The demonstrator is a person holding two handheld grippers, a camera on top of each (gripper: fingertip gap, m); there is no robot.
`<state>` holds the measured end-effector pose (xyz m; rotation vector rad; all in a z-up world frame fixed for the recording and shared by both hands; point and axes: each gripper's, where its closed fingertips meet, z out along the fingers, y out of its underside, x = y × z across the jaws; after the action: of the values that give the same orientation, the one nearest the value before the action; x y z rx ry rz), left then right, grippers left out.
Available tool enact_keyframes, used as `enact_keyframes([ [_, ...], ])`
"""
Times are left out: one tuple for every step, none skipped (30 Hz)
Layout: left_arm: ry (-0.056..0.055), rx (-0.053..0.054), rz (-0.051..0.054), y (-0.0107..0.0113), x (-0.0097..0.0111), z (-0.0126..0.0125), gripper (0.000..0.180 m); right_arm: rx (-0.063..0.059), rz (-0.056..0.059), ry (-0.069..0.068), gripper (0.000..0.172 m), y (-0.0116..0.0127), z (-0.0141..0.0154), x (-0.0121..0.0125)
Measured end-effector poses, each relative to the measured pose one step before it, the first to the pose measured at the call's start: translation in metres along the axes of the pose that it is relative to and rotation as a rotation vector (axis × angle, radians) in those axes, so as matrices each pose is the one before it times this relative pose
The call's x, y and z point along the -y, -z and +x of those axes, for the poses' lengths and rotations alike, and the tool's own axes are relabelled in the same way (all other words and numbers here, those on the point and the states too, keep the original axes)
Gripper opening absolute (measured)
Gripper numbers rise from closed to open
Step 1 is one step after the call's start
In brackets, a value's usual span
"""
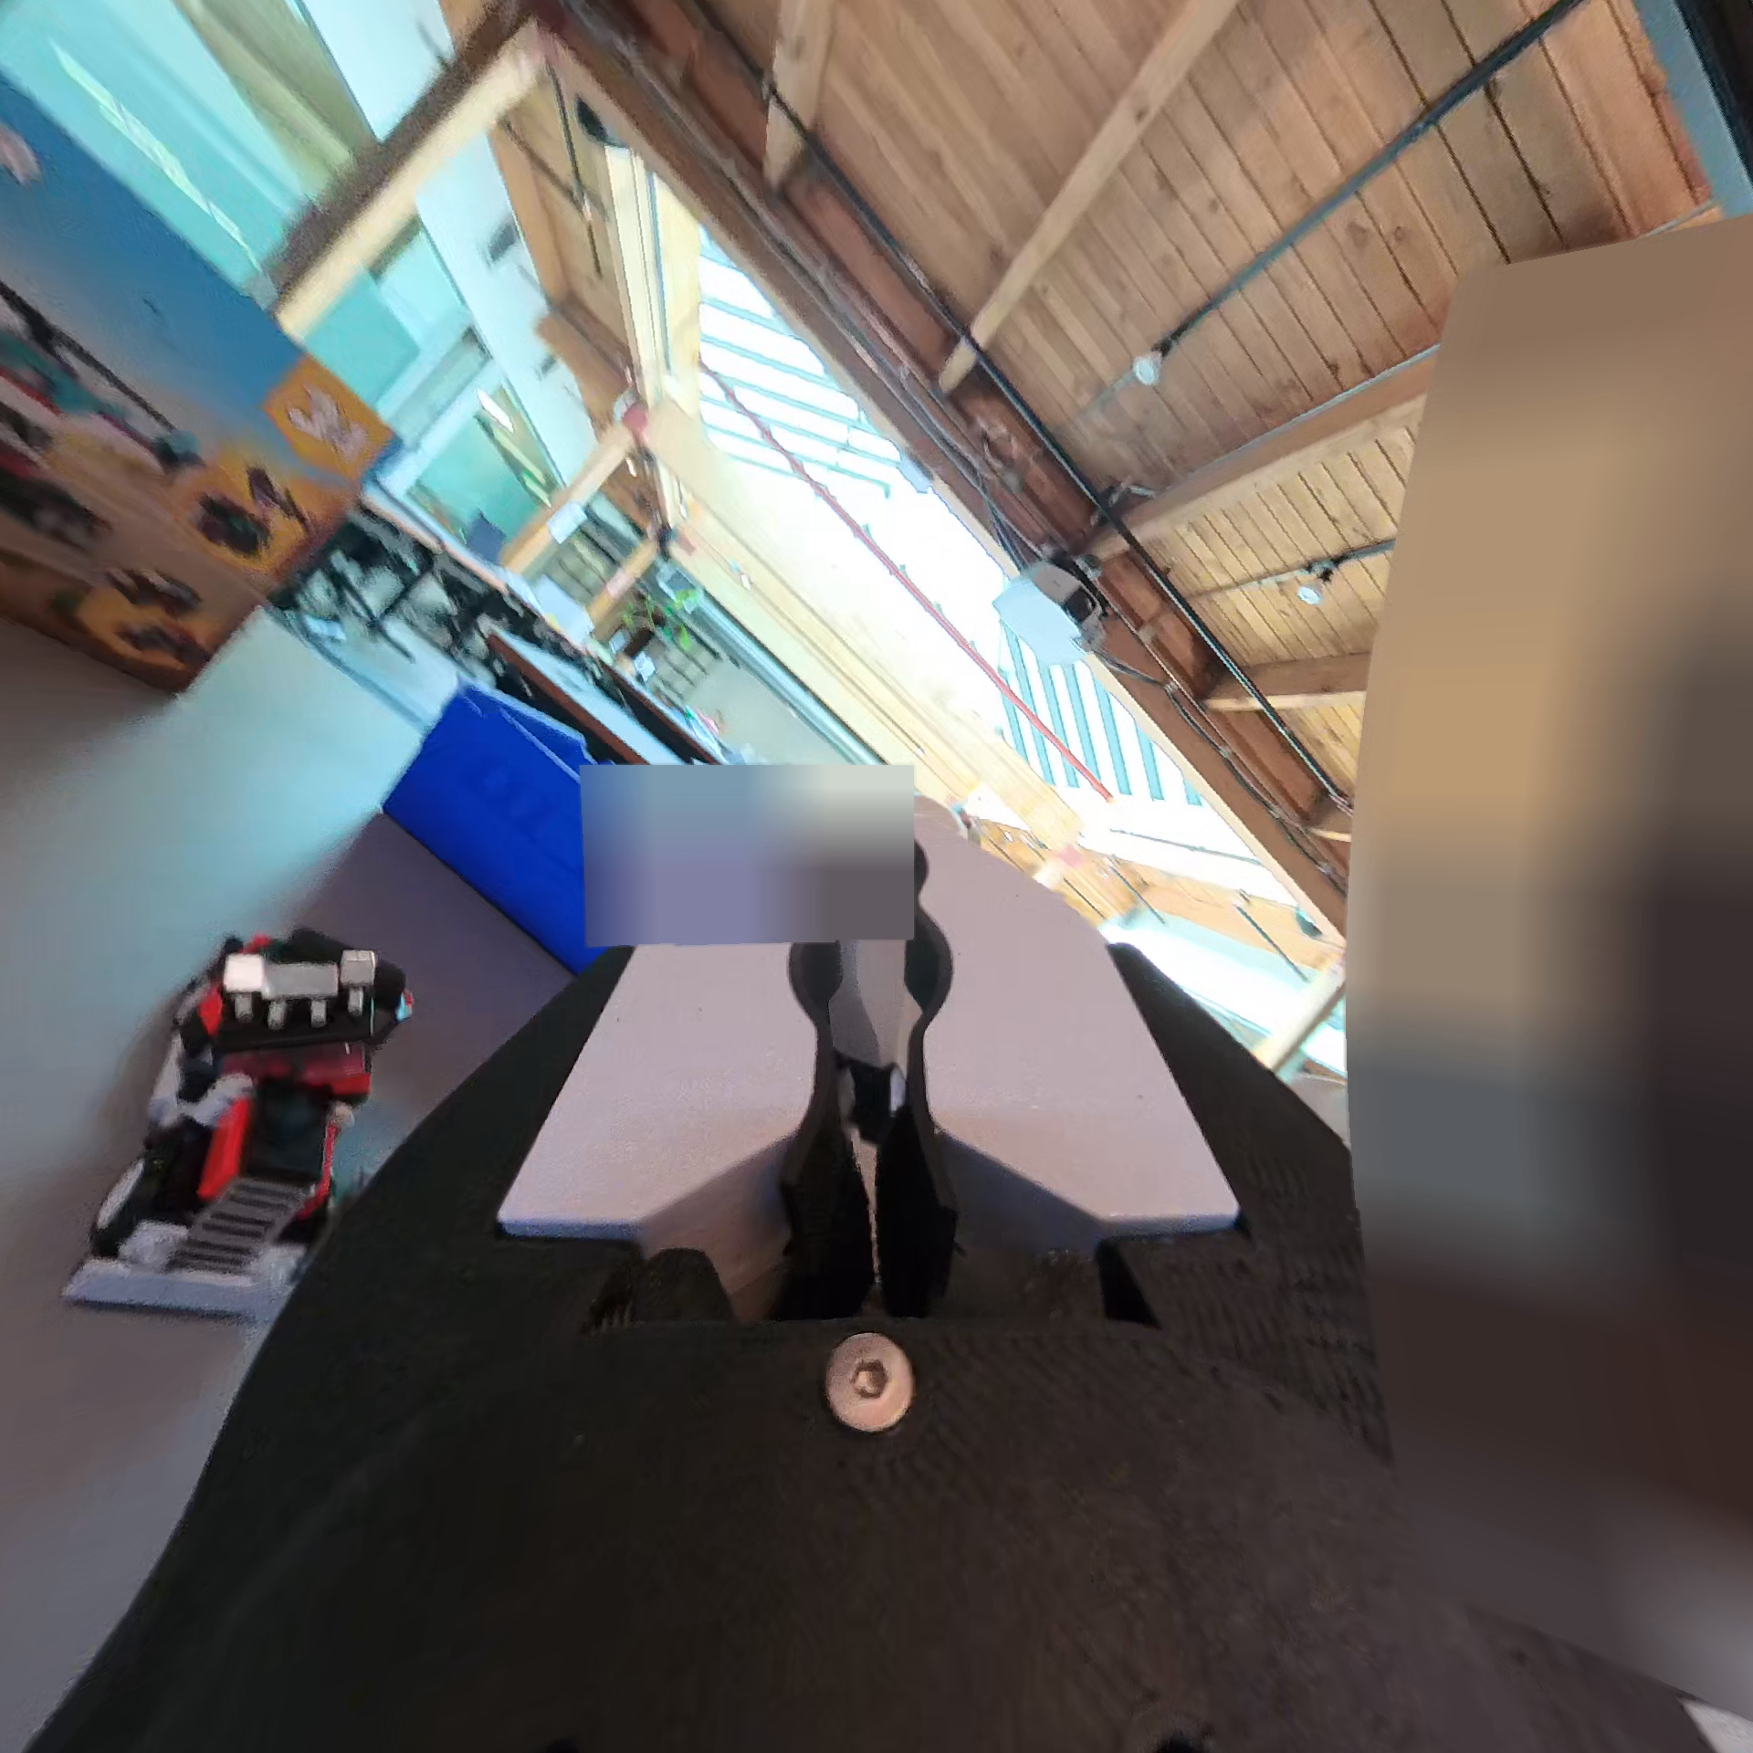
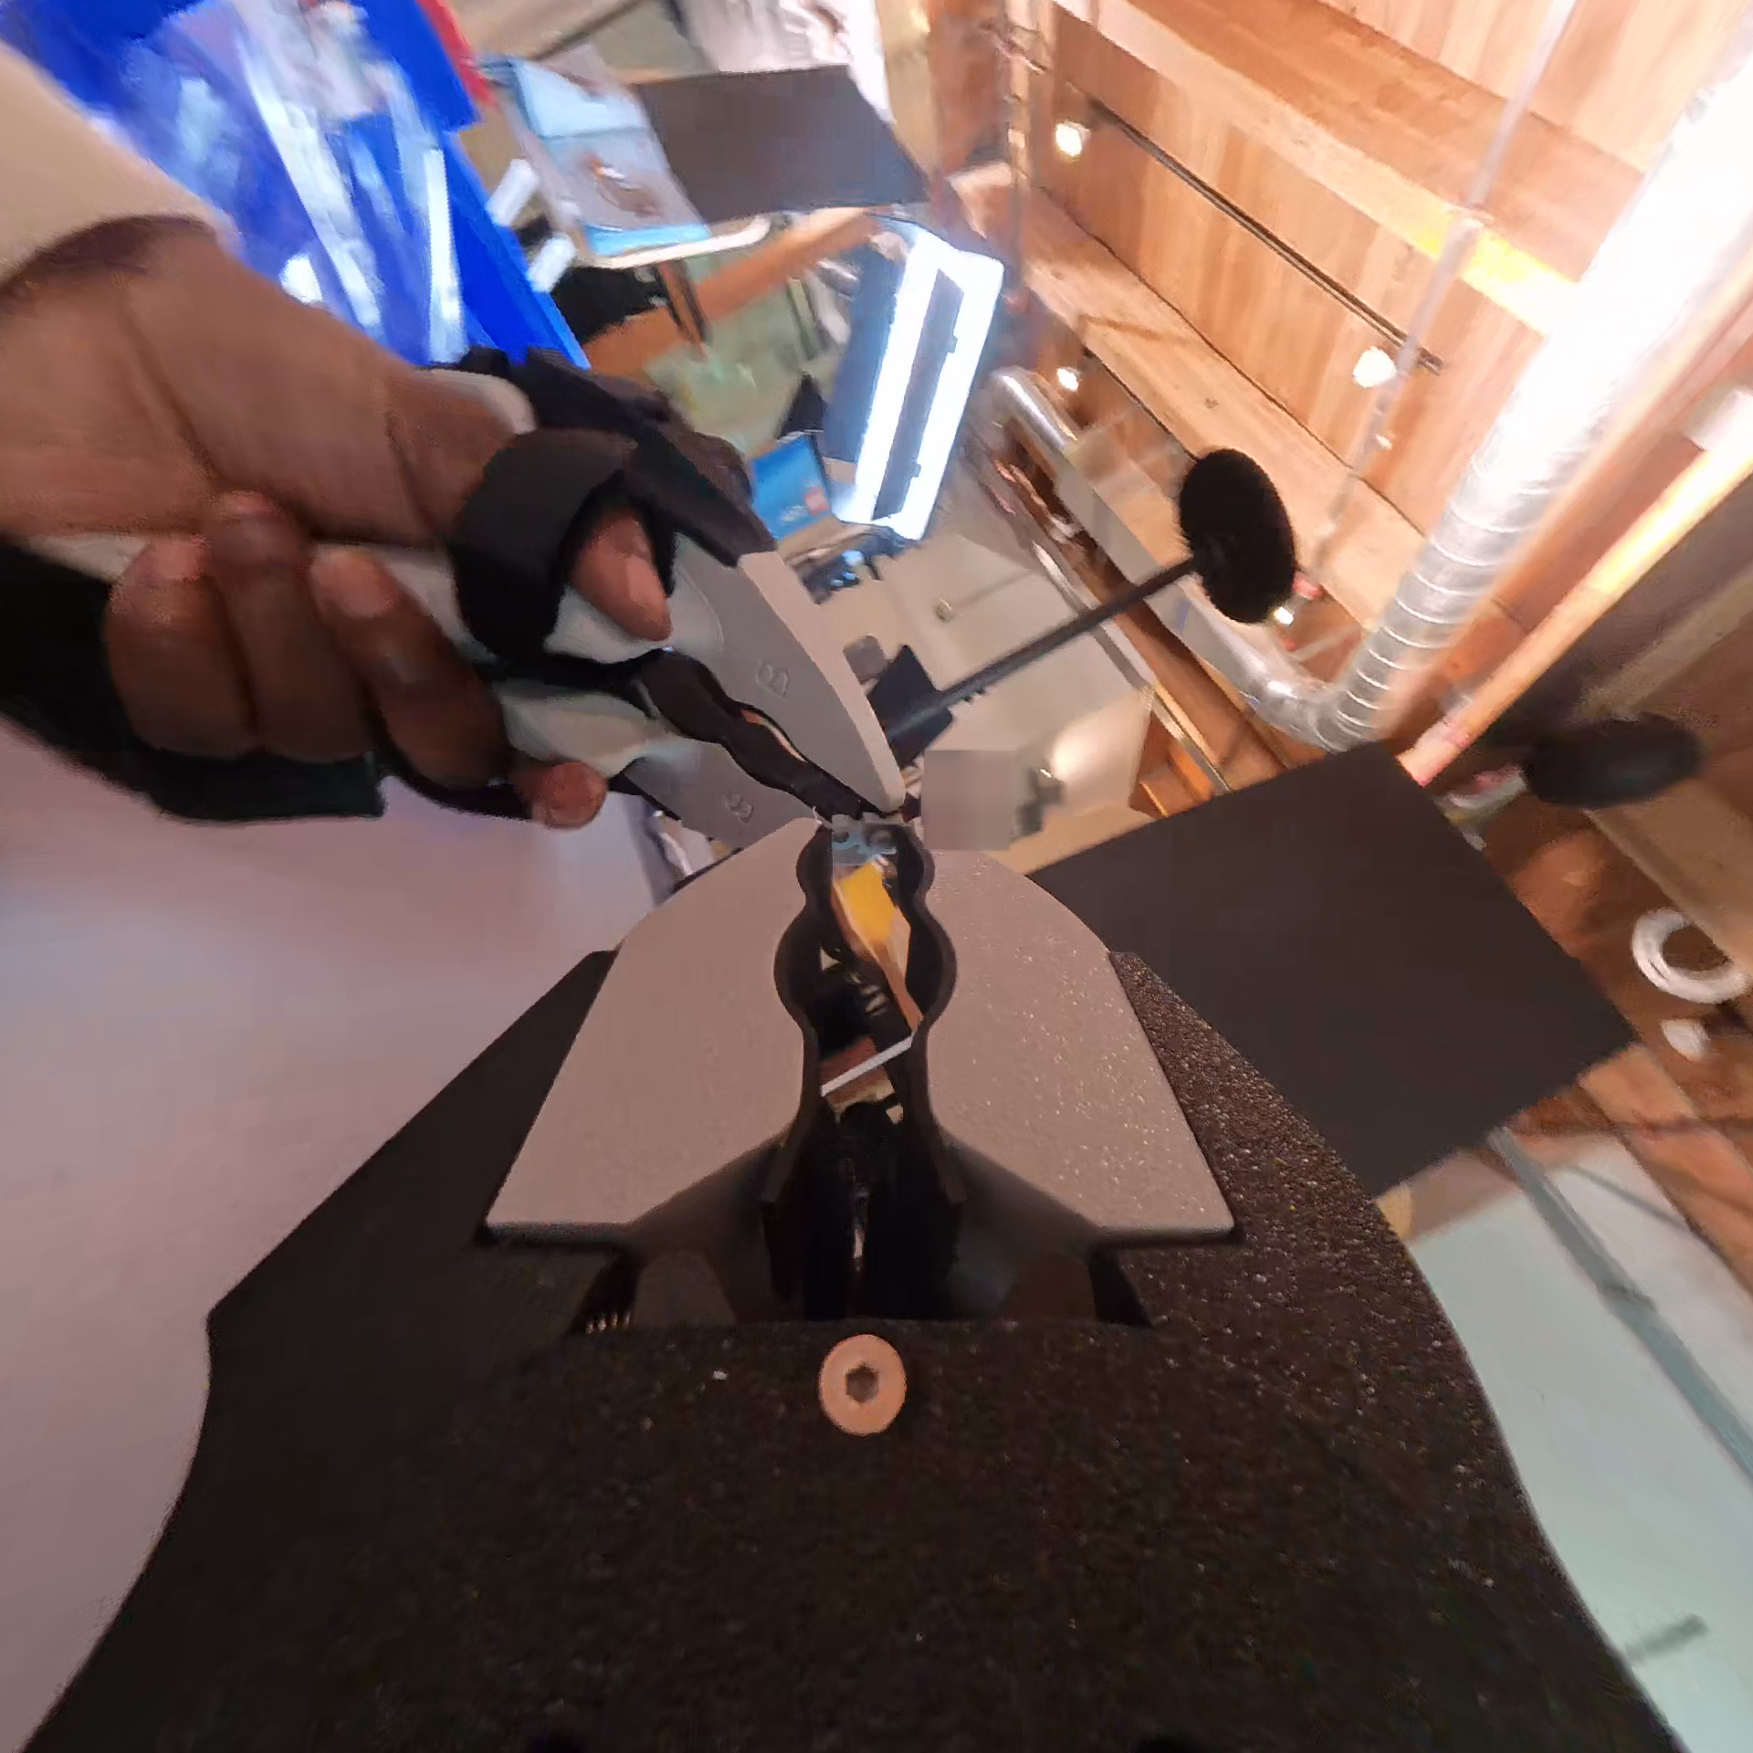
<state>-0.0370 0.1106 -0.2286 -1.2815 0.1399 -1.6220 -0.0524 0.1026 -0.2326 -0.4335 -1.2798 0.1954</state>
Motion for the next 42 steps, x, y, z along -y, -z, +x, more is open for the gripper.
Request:
enact_keyframes([
  [-0.0346,0.0112,0.0409,-0.00042,0.00368,0.00239,0.007,-0.0403,-0.012,-0.0444,0.012,-0.00165,0.00316,0.00134],
  [-0.0303,0.0139,0.0427,-0.00009,0.00349,0.00189,0.007,-0.028,-0.0077,-0.0576,0.012,-0.00168,0.00247,0.00098],
  [-0.0224,0.0017,0.0396,0.00002,0.00281,0.0025,0.007,-0.0143,0.0145,-0.0702,0.012,-0.00081,0.00183,0.00288],
  [-0.0033,-0.014,0.0255,0.00032,0.00163,0.00367,0.007,0.0107,0.0303,-0.0835,0.012,0.00015,0.00087,0.00372],
  [0.0162,-0.0294,-0.0036,0.00044,-0.00007,0.00455,0.007,0.0445,0.0467,-0.0842,0.011,0.00146,-0.00024,0.00473],
  [0.0132,-0.0287,-0.0338,0.00023,-0.00161,0.00442,0.007,0.0712,0.0404,-0.0885,0.012,0.00211,-0.0009,0.00339],
  [-0.0096,-0.0163,-0.0506,0.00029,-0.00309,0.00339,0.007,0.0943,0.0352,-0.0903,0.011,0.00286,-0.00249,0.00277],
  [-0.0076,-0.0124,-0.0649,0.00016,-0.00517,0.00348,0.008,0.0992,0.0314,-0.061,0.011,0.00434,-0.00371,0.00264],
  [-0.0061,-0.0064,-0.0379,0.00073,-0.00287,0.00264,0.008,0.054,0.0081,-0.0282,0.002,0.0041,-0.00101,0.00036],
  [-0.0117,0.0034,-0.0328,-0.00034,-0.00351,0.00083,0.007,0.0498,0.0081,-0.0214,0.002,0.00253,-0.00277,0.0002],
  [0.0001,-0.0068,-0.0301,-0.00093,-0.00376,0.00163,0.007,0.046,0.0119,-0.0177,0.002,0.00182,-0.00364,0.00086],
  [0.0017,0.0007,-0.0132,-0.00032,-0.00192,0.00011,0.007,0.0173,-0.0126,-0.0134,0.002,0.00075,-0.00027,-0.00168],
  [-0.0013,0.0112,0.0076,-0.00008,0.00055,-0.0021,0.007,-0.0187,-0.0218,0.0294,0.003,-0.00012,0.002,-0.00206],
  [0.0133,-0.0001,0.0191,0.0001,0.00197,-0.00166,0.007,-0.0412,-0.0093,0.0609,0.003,-0.00068,0.00222,-0.00044],
  [0.0245,-0.0163,0.0227,0.00013,0.0019,-0.00044,0.007,-0.0414,0.0023,0.0685,0.003,-0.00098,0.00081,0.00094],
  [0.0245,-0.0159,0.0178,0.00066,0.00132,0.00003,0.007,-0.034,-0.0067,0.0604,0.004,-0.00072,0.00062,-0.00004],
  [0.0125,-0.0019,0.0121,0.00067,0.00102,-0.00098,0.007,-0.0239,-0.0179,0.0461,0.004,-0.0007,0.00069,-0.00145],
  [0.0011,0.0075,-0.0002,0.00069,0.00023,-0.00117,0.007,-0.0089,-0.0175,0.0413,0.004,-0.00019,-0.00029,-0.00123],
  [-0.0086,0.0138,-0.0099,0.0005,-0.00036,-0.00089,0.008,-0.0074,-0.0192,0.0457,0.003,0.00013,-0.00018,-0.00085],
  [-0.0202,0.019,-0.0116,0.00036,-0.00047,-0.00072,0.008,-0.0109,-0.021,0.0496,0.003,-0.00001,0.00004,-0.00082],
  [-0.0252,0.0202,-0.0165,0.00062,-0.00062,-0.00032,0.007,-0.0008,-0.0211,0.0311,0.003,0.00004,-0.00059,-0.00059],
  [-0.0308,0.022,-0.0239,0.00084,-0.0012,-0.00039,0.007,0.0184,-0.0186,-0.0102,0.003,0.00017,-0.00138,-0.00077],
  [-0.0369,0.0201,-0.0309,0.00137,-0.00244,0.00014,0.007,0.038,0.0001,-0.0465,0.002,0.00065,-0.00199,0.00031],
  [-0.0355,0.0215,-0.0315,0.00035,-0.00246,0.00043,0.007,0.0347,0.0096,-0.0577,0.002,0.00104,-0.00103,-0.00007],
  [-0.0339,0.0233,-0.0267,-0.00037,-0.00207,0.00035,0.008,0.03,0.0143,-0.0511,0.002,0.0012,-0.00073,-0.00023],
  [-0.0305,0.0207,-0.0281,-0.00029,-0.00219,0.00034,0.008,0.0274,0.0146,-0.0468,0.002,0.00113,-0.00098,-0.00035],
  [-0.0291,0.0239,-0.029,0.00001,-0.00224,-0.00068,0.008,0.0259,0.0027,-0.0509,0.002,0.00036,-0.00074,-0.00162],
  [-0.0304,0.0256,-0.0306,0.00048,-0.0025,-0.00108,0.008,0.0252,0.002,-0.0408,0.002,0.00006,-0.00114,-0.00153],
  [-0.0374,0.0273,-0.0353,0.00207,-0.00276,-0.00102,0.008,0.0239,-0.0019,-0.0337,0.002,-0.00015,-0.00126,-0.00195],
  [-0.0396,0.0325,-0.0354,0.00102,-0.00281,-0.0014,0.007,0.0165,-0.004,-0.0309,0.002,-0.0001,-0.00053,-0.00213],
  [-0.0419,0.032,-0.0341,0.0002,-0.0025,-0.00054,0.007,0.014,0.0045,-0.0306,0.002,0.00005,-0.0002,-0.00096],
  [-0.0545,0.0478,-0.0493,0.00019,-0.00578,-0.00444,0.0,0.0003,0.0354,-0.0441,0.002,0.0011,0.00213,0.00398],
  [-0.0726,0.0779,-0.0842,-0.0021,-0.01143,-0.00844,0.0,-0.0002,0.0393,-0.047,0.001,0.00217,0.00284,0.00546],
  [-0.0562,0.0207,-0.0451,-0.00403,-0.00658,0.00014,0.0,0.0018,0.0017,-0.0256,0.002,0.00171,0.00196,0.00046],
  [0.0253,-0.0636,0.043,-0.00266,0.00582,0.00987,0.0,-0.0169,-0.0251,0.0069,0.002,0.00159,0.00339,-0.00383],
  [0.0568,-0.0712,0.0751,-0.00013,0.01036,0.00833,0.0,-0.0239,-0.0229,0.0121,0.001,0.00137,0.00362,-0.00446],
  [0.034,-0.0092,0.0632,0.00195,0.00839,-0.00111,0.0,-0.0142,-0.0126,-0.0079,0.002,0.00063,0.00257,-0.00325],
  [-0.003,0.0432,0.0385,0.00365,0.00474,-0.00861,0.0,-0.0176,-0.0043,-0.0138,0.002,-0.00003,0.00293,-0.00154],
  [-0.0403,0.0595,0.0288,0.00386,0.00326,-0.01047,0.0,-0.0257,-0.0064,-0.0143,0.002,-0.00061,0.00373,-0.00115],
  [-0.0572,0.0574,0.0364,0.00288,0.00423,-0.0082,0.011,-0.0342,-0.0088,-0.0215,0.002,-0.00115,0.00466,-0.00112],
  [-0.0643,0.0424,0.0405,0.00146,0.00546,-0.00353,0.02,-0.0312,-0.0065,-0.0358,0.002,-0.00151,0.00393,-0.00112],
  [-0.0736,0.0314,0.0332,0.00031,0.00516,0.00021,0.024,-0.0341,0.0046,-0.044,0.002,-0.00152,0.00364,-0.00035],
])
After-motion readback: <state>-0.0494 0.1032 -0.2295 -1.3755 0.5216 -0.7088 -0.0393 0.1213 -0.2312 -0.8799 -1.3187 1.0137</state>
